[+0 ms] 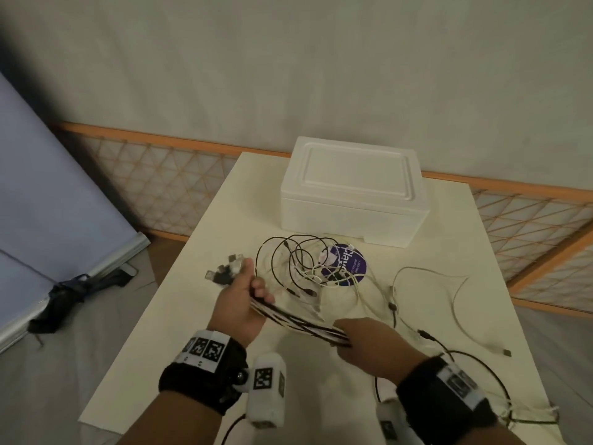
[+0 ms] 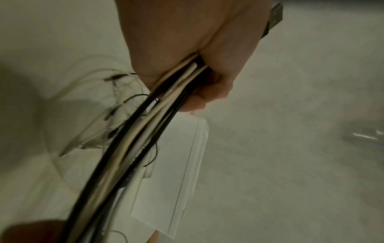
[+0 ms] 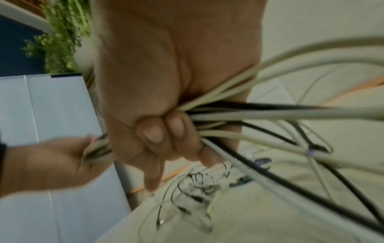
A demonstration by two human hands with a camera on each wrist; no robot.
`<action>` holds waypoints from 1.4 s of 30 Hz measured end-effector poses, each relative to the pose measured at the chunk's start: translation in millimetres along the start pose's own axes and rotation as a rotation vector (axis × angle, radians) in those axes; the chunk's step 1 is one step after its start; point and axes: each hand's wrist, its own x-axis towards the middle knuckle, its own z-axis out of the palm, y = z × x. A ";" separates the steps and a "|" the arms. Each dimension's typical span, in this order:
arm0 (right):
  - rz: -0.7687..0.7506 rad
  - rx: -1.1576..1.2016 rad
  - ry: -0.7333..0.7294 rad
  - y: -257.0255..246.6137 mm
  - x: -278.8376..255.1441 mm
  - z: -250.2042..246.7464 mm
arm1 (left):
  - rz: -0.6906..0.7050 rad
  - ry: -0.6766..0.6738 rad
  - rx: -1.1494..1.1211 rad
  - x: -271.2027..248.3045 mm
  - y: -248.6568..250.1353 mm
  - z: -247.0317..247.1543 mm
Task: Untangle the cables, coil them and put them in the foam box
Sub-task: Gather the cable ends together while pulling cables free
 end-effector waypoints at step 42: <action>-0.157 0.913 0.584 -9.9 16.7 -97.8 | 0.247 -0.274 0.606 2.2 -21.1 74.7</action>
